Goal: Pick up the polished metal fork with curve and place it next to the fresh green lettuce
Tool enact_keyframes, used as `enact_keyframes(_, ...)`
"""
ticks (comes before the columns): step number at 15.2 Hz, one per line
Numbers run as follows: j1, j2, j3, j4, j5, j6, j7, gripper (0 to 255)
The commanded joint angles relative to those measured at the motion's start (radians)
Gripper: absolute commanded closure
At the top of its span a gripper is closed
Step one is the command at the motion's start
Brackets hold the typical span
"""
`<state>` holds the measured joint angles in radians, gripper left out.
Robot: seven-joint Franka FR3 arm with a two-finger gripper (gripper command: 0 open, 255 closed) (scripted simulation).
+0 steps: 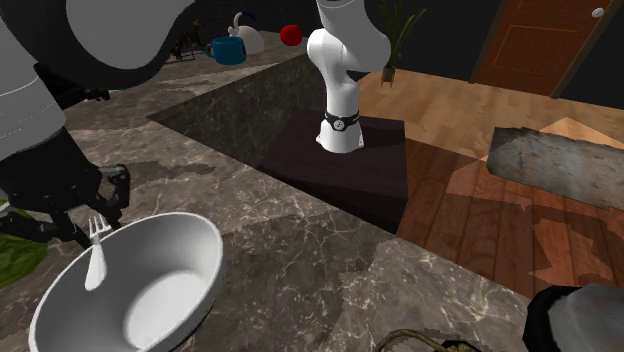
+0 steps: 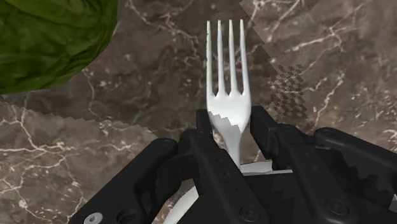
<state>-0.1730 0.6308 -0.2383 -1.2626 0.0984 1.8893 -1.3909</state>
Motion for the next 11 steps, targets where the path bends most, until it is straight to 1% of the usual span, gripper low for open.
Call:
enact_keyframes(1, 0.003, 0.004, 0.002, -0.021, 0.001, 0.023, 0.001, 255)
enact_keyframes(9, 0.004, 0.034, 0.006, -0.082, 0.008, 0.113, -0.002, 255)
enact_keyframes(11, 0.004, 0.034, 0.006, -0.082, 0.008, 0.113, -0.002, 255)
